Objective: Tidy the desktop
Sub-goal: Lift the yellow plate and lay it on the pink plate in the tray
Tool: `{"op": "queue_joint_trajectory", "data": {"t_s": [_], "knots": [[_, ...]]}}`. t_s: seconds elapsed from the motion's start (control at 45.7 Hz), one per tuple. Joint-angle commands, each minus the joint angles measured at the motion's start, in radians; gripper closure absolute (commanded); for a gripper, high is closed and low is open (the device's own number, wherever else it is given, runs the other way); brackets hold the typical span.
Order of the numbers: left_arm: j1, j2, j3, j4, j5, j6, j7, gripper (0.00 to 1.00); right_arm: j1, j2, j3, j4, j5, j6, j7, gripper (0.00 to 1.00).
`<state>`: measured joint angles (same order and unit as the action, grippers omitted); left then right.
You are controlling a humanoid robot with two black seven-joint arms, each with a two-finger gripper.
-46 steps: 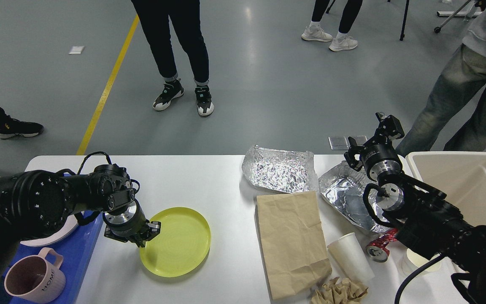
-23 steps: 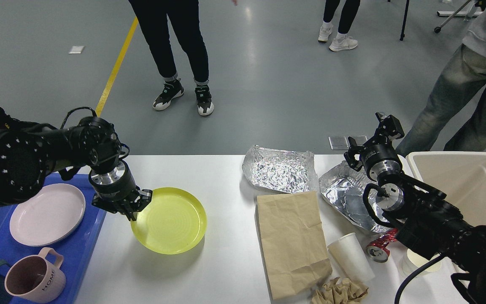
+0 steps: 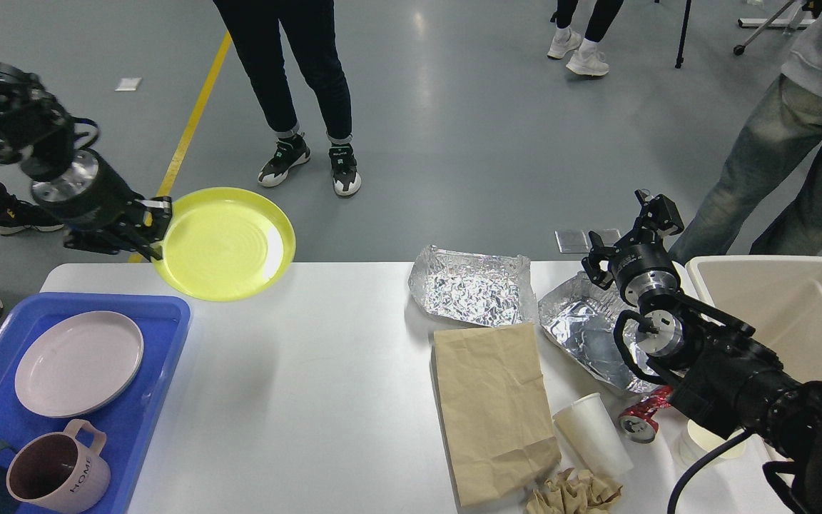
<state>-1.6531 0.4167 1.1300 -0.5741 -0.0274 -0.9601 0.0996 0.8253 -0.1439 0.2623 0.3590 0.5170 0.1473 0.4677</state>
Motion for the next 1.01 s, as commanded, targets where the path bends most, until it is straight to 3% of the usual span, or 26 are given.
{"op": "queue_joint_trajectory", "data": {"t_s": [0.0, 0.46, 0.985], "knots": [[0.056, 0.120, -0.074, 0.031, 0.000, 0.000, 0.002, 1.00, 0.000, 0.000, 0.000, 0.000, 0.000, 0.000, -0.001, 0.00], [0.323, 0.214, -0.121, 0.140, 0.003, 0.004, 0.002, 1.00, 0.000, 0.001, 0.000, 0.000, 0.000, 0.000, 0.000, 0.00], [0.516, 0.261, -0.256, 0.215, 0.001, 0.218, 0.005, 1.00, 0.000, 0.001, 0.000, 0.000, 0.000, 0.000, 0.000, 0.00]]}}
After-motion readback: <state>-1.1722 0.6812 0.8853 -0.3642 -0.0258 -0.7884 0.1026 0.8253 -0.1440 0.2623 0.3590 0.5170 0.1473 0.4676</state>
